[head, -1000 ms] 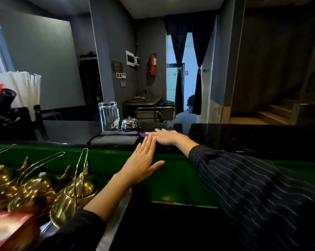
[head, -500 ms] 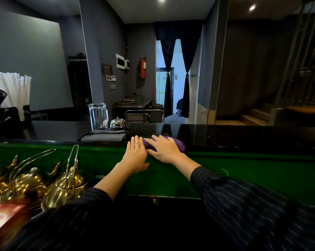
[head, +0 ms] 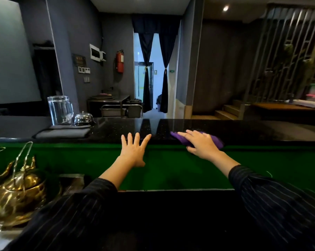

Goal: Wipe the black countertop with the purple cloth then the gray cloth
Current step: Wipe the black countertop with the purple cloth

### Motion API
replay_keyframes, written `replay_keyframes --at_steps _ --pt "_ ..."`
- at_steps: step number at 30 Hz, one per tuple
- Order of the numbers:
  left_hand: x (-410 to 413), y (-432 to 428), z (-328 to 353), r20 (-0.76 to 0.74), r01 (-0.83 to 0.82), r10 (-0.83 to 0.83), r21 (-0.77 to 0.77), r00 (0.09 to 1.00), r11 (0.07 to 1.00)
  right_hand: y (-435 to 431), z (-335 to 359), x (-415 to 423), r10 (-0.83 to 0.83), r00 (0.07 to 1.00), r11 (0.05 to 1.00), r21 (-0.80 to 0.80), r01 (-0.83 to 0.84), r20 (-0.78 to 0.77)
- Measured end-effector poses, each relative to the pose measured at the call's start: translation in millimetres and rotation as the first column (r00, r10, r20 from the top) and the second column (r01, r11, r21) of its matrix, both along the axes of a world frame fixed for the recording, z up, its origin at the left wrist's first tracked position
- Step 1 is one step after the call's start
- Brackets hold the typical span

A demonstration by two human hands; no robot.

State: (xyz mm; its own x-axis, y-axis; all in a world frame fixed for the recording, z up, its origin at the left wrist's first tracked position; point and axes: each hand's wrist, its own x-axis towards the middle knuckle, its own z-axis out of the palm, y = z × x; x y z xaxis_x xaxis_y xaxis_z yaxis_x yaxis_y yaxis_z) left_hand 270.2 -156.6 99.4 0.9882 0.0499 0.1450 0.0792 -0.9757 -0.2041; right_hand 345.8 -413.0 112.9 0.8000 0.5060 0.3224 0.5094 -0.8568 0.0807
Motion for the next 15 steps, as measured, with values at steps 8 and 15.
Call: replay_keyframes --at_steps 8,15 --pt "-9.0 -21.9 20.3 -0.064 -0.033 0.014 -0.313 0.998 0.949 -21.7 20.7 -15.8 0.002 0.98 0.981 0.19 0.036 -0.197" --pt "-37.6 -72.0 7.6 0.231 0.23 -0.043 -0.898 0.972 0.374 -10.6 63.9 -65.4 0.337 0.833 0.856 0.511 -0.077 -0.439"
